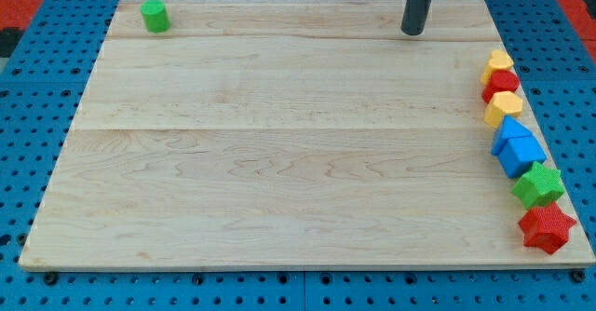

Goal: Push the line of blocks down a bit

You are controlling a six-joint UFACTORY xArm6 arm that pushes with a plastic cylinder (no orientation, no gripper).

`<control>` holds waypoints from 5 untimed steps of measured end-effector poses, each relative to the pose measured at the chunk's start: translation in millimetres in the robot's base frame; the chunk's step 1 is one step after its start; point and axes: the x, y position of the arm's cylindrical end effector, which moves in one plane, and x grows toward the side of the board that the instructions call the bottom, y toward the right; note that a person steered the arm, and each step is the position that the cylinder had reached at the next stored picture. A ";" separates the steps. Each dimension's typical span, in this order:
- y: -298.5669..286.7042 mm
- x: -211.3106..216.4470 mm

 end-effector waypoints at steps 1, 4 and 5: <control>-1.9 0.0; 2.8 0.0; 62.5 0.0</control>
